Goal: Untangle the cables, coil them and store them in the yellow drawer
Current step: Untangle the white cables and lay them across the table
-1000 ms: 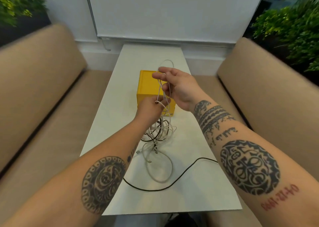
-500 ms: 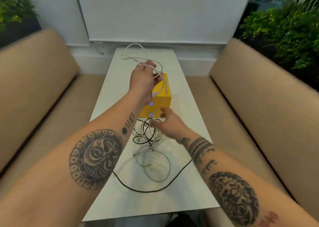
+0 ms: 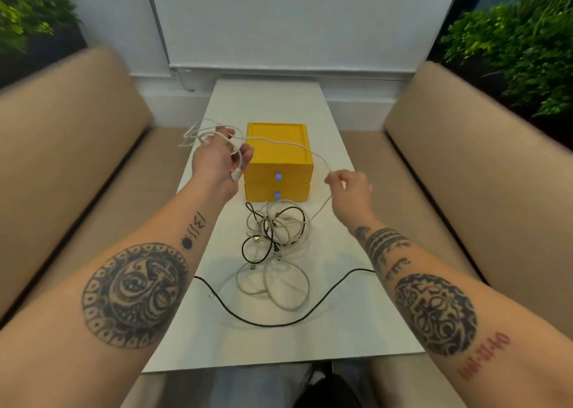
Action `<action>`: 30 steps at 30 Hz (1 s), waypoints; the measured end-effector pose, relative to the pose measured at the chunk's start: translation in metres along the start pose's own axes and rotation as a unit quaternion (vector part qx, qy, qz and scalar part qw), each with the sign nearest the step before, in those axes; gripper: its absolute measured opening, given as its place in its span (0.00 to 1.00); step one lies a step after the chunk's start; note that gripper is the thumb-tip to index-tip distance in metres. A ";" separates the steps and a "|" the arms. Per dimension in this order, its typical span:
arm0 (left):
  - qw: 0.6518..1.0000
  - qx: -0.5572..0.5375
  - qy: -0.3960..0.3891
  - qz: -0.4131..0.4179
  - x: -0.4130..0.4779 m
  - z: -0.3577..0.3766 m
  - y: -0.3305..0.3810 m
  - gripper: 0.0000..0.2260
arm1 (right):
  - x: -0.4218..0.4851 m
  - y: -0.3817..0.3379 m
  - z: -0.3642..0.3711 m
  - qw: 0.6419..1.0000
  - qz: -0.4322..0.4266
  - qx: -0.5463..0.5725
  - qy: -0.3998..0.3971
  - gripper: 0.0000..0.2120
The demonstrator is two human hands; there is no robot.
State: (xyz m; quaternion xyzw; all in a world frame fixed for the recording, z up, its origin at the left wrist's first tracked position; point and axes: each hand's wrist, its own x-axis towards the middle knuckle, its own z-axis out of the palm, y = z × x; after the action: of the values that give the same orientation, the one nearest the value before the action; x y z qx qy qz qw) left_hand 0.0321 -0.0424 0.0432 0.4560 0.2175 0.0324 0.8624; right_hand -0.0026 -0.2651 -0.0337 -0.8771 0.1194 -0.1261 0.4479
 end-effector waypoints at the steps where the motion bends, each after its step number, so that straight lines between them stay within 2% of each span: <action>1: 1.000 0.015 0.000 -0.005 -0.003 -0.007 -0.001 0.06 | -0.004 -0.009 -0.009 0.997 0.002 0.073 0.013 0.13; 3: 0.999 0.052 0.003 -0.008 -0.009 -0.017 -0.004 0.06 | -0.009 -0.028 -0.024 0.977 0.016 0.214 0.021 0.11; 5: 0.998 0.067 0.009 -0.004 -0.016 -0.023 -0.004 0.07 | -0.010 -0.047 -0.035 0.958 0.008 0.288 0.009 0.10; 8: 0.997 0.081 0.001 -0.002 -0.024 -0.029 -0.005 0.08 | -0.008 -0.076 -0.047 0.945 0.007 0.327 -0.002 0.08; 10: 0.990 0.137 -0.027 -0.016 -0.032 -0.033 -0.013 0.06 | -0.008 -0.089 -0.053 0.944 0.005 0.331 0.001 0.07; 14: 0.957 0.259 -0.126 -0.017 -0.057 -0.033 -0.038 0.07 | -0.021 -0.115 -0.058 0.927 -0.015 0.375 -0.005 0.06; 18: 0.899 0.352 -0.257 0.049 -0.069 -0.019 -0.057 0.16 | -0.046 -0.148 -0.055 0.916 -0.077 0.381 -0.095 0.05; 20: 0.863 0.402 -0.296 0.076 -0.077 -0.009 -0.062 0.11 | -0.054 -0.161 -0.053 0.910 -0.086 0.386 -0.124 0.05; 21: 0.855 0.415 -0.298 0.085 -0.081 -0.004 -0.063 0.04 | -0.057 -0.165 -0.053 0.903 -0.079 0.402 -0.130 0.05; 22: 0.852 0.424 -0.290 0.097 -0.084 0.000 -0.063 0.05 | -0.057 -0.167 -0.054 0.896 -0.072 0.418 -0.134 0.05; 23: 0.857 0.427 -0.269 0.105 -0.084 0.004 -0.063 0.08 | -0.056 -0.166 -0.057 0.892 -0.070 0.427 -0.133 0.06; 25: 0.887 0.383 -0.236 0.101 -0.079 0.009 -0.059 0.07 | -0.049 -0.155 -0.060 0.903 -0.069 0.409 -0.112 0.05; 28: 0.924 0.306 -0.208 0.098 -0.068 0.012 -0.042 0.09 | -0.037 -0.117 -0.053 0.945 -0.034 0.320 -0.061 0.05; 30: 0.935 0.275 -0.202 0.092 -0.065 0.014 -0.033 0.10 | -0.036 -0.085 -0.040 0.973 -0.025 0.218 -0.068 0.06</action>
State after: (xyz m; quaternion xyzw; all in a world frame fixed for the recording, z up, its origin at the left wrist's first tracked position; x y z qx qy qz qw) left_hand -0.0255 -0.0888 0.0462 0.6906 -0.0038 -0.0421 0.7220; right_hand -0.0413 -0.2355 0.0547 -0.7673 0.0364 -0.1007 0.6322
